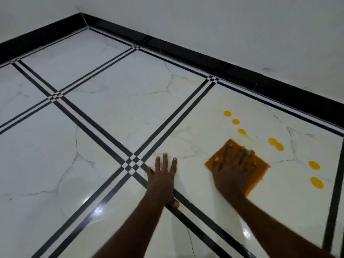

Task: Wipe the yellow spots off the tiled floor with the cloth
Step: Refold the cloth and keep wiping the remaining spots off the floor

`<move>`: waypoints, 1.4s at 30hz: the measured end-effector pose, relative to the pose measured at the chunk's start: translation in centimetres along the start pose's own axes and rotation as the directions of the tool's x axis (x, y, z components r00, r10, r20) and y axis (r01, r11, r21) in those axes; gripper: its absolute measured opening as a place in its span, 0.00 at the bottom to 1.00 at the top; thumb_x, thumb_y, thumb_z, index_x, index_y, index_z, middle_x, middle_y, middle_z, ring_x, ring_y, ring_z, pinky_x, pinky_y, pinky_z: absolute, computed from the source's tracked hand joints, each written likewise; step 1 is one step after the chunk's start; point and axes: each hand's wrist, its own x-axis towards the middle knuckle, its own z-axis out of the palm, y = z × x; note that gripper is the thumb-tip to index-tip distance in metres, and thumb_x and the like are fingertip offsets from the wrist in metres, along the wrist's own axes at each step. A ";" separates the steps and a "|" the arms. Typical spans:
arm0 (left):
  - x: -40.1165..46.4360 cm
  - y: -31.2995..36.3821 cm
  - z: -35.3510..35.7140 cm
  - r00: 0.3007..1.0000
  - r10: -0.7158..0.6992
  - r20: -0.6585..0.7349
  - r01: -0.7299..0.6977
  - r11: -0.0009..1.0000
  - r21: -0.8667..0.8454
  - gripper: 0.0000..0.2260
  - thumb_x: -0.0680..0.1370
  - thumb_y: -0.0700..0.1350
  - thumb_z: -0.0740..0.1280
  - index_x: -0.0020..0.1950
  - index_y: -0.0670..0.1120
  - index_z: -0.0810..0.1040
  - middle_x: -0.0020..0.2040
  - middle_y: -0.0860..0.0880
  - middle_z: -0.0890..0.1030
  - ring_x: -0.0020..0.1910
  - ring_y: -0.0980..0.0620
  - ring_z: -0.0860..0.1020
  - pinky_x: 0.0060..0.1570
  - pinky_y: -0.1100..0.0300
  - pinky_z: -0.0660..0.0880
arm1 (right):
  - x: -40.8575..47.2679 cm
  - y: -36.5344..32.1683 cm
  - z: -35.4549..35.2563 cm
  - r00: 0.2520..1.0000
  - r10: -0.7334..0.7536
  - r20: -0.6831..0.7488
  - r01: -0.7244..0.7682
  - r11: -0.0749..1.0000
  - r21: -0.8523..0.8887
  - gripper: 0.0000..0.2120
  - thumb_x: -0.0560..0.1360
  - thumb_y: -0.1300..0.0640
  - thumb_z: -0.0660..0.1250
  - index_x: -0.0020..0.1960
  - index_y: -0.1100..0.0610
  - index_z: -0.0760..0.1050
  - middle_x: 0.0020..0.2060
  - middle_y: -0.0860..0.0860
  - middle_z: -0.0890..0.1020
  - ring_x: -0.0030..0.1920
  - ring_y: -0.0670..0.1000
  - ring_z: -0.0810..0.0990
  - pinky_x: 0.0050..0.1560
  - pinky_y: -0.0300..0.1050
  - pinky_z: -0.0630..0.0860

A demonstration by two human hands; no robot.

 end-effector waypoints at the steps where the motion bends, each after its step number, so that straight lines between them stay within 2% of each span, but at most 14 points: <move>1: -0.1 0.2 0.0 1.000 0.001 0.001 -0.001 1.000 0.001 0.68 0.62 0.61 0.80 0.77 0.51 0.26 0.76 0.41 0.24 0.77 0.37 0.31 0.75 0.32 0.44 | -1.0 -0.8 0.2 0.997 -0.071 0.007 0.071 0.997 -0.013 0.37 0.79 0.38 0.46 0.84 0.53 0.50 0.81 0.65 0.56 0.81 0.69 0.50 0.78 0.71 0.47; 4: -0.3 -0.1 -0.1 1.000 -0.008 0.002 0.008 1.000 0.010 0.67 0.63 0.60 0.80 0.78 0.52 0.27 0.77 0.41 0.26 0.77 0.37 0.31 0.75 0.33 0.44 | 1.6 -5.0 1.2 0.896 -0.437 0.082 0.438 0.899 0.005 0.36 0.80 0.37 0.45 0.84 0.49 0.48 0.82 0.61 0.55 0.82 0.66 0.49 0.79 0.69 0.47; 5: -0.2 -0.1 0.1 1.000 -0.004 0.004 0.004 1.000 0.013 0.67 0.63 0.61 0.80 0.78 0.52 0.27 0.77 0.41 0.26 0.78 0.37 0.32 0.76 0.33 0.45 | 3.6 -5.8 1.2 0.864 -0.489 0.122 0.492 0.871 0.005 0.35 0.80 0.36 0.44 0.84 0.48 0.47 0.82 0.60 0.54 0.82 0.64 0.49 0.79 0.69 0.47; 8: -0.2 -0.1 0.1 1.000 -0.012 -0.009 0.013 0.999 0.040 0.68 0.62 0.63 0.80 0.78 0.52 0.27 0.77 0.41 0.26 0.78 0.37 0.33 0.75 0.32 0.47 | 8.8 -4.2 1.3 0.950 -0.283 0.132 0.287 0.958 -0.015 0.38 0.77 0.35 0.41 0.84 0.48 0.51 0.82 0.60 0.57 0.82 0.64 0.51 0.79 0.68 0.48; 11: -0.2 0.3 -0.4 1.000 -0.022 0.013 0.021 0.997 0.070 0.68 0.62 0.63 0.80 0.78 0.47 0.29 0.78 0.37 0.29 0.78 0.33 0.36 0.74 0.32 0.50 | 6.4 0.1 0.9 0.997 -0.052 0.048 0.052 0.999 0.014 0.38 0.78 0.36 0.43 0.84 0.51 0.52 0.81 0.63 0.59 0.81 0.67 0.54 0.78 0.70 0.50; 13: 0.3 1.5 -1.5 1.000 -0.019 -0.014 0.019 1.000 0.025 0.66 0.64 0.63 0.79 0.80 0.43 0.33 0.79 0.35 0.35 0.79 0.33 0.39 0.75 0.33 0.51 | 2.1 2.3 0.3 0.990 -0.136 0.040 0.137 0.990 -0.026 0.36 0.79 0.37 0.45 0.84 0.51 0.49 0.81 0.63 0.57 0.81 0.67 0.53 0.78 0.70 0.49; 15: 1.6 2.5 -2.5 0.995 0.018 -0.093 -0.021 0.999 -0.035 0.66 0.64 0.63 0.79 0.80 0.43 0.34 0.80 0.36 0.37 0.79 0.35 0.37 0.76 0.35 0.47 | -0.3 2.9 0.4 0.941 -0.320 0.108 0.328 0.943 -0.061 0.36 0.81 0.37 0.46 0.84 0.49 0.44 0.82 0.61 0.53 0.82 0.65 0.50 0.79 0.68 0.46; 19: 4.7 3.9 -3.9 0.995 0.077 -0.069 -0.080 0.996 -0.031 0.69 0.60 0.62 0.81 0.79 0.46 0.30 0.78 0.37 0.31 0.77 0.33 0.32 0.75 0.33 0.42 | 7.1 0.9 0.5 0.823 -0.542 0.171 0.558 0.827 -0.068 0.35 0.80 0.35 0.41 0.83 0.45 0.40 0.84 0.57 0.49 0.83 0.62 0.45 0.80 0.67 0.45; 22: 5.0 4.0 -3.8 0.998 0.036 -0.043 -0.037 0.999 -0.020 0.69 0.61 0.61 0.81 0.78 0.47 0.28 0.78 0.37 0.29 0.77 0.32 0.32 0.75 0.32 0.43 | 13.8 -2.6 0.6 0.817 -0.531 0.226 0.553 0.832 -0.045 0.37 0.78 0.32 0.36 0.84 0.44 0.41 0.84 0.56 0.47 0.83 0.60 0.44 0.80 0.66 0.44; 26: 5.8 4.3 -3.1 0.999 0.010 -0.046 -0.011 1.000 -0.011 0.70 0.61 0.62 0.81 0.78 0.46 0.27 0.77 0.37 0.28 0.76 0.31 0.32 0.74 0.30 0.45 | 19.1 -4.1 0.3 0.883 -0.412 0.226 0.434 0.899 -0.060 0.37 0.78 0.32 0.37 0.84 0.44 0.41 0.84 0.55 0.48 0.83 0.60 0.45 0.80 0.65 0.43; 31: 5.2 4.6 -3.7 0.999 -0.002 -0.037 0.002 1.000 -0.003 0.72 0.60 0.64 0.80 0.77 0.43 0.26 0.76 0.34 0.29 0.76 0.29 0.34 0.71 0.26 0.49 | 14.6 4.2 -2.2 0.934 -0.175 0.312 0.210 0.974 -0.084 0.38 0.78 0.33 0.38 0.84 0.49 0.40 0.83 0.59 0.49 0.83 0.63 0.44 0.79 0.67 0.45; 35: 4.7 5.2 -4.9 1.000 -0.004 -0.009 0.004 1.000 0.027 0.72 0.59 0.64 0.80 0.77 0.42 0.27 0.77 0.32 0.30 0.76 0.27 0.37 0.70 0.25 0.53 | 4.3 11.9 -3.5 0.860 -0.374 0.348 0.444 0.884 -0.147 0.36 0.82 0.36 0.37 0.84 0.53 0.50 0.81 0.63 0.57 0.79 0.69 0.59 0.72 0.74 0.63; 39: 5.0 5.4 -5.1 1.000 -0.017 0.025 0.016 0.999 0.051 0.72 0.60 0.63 0.80 0.77 0.41 0.27 0.76 0.32 0.30 0.76 0.26 0.36 0.70 0.25 0.53 | 3.0 9.5 -2.8 0.732 -0.602 0.319 0.648 0.760 -0.052 0.36 0.81 0.38 0.51 0.84 0.49 0.45 0.82 0.62 0.55 0.82 0.65 0.50 0.75 0.69 0.52; 42: 6.0 5.4 -4.4 0.999 -0.009 0.037 0.008 0.999 0.031 0.71 0.60 0.61 0.81 0.77 0.45 0.25 0.75 0.35 0.26 0.75 0.28 0.33 0.71 0.26 0.51 | 9.5 4.4 -0.4 0.673 -0.699 0.243 0.727 0.686 -0.042 0.34 0.81 0.37 0.49 0.84 0.48 0.51 0.82 0.59 0.55 0.82 0.62 0.50 0.77 0.67 0.48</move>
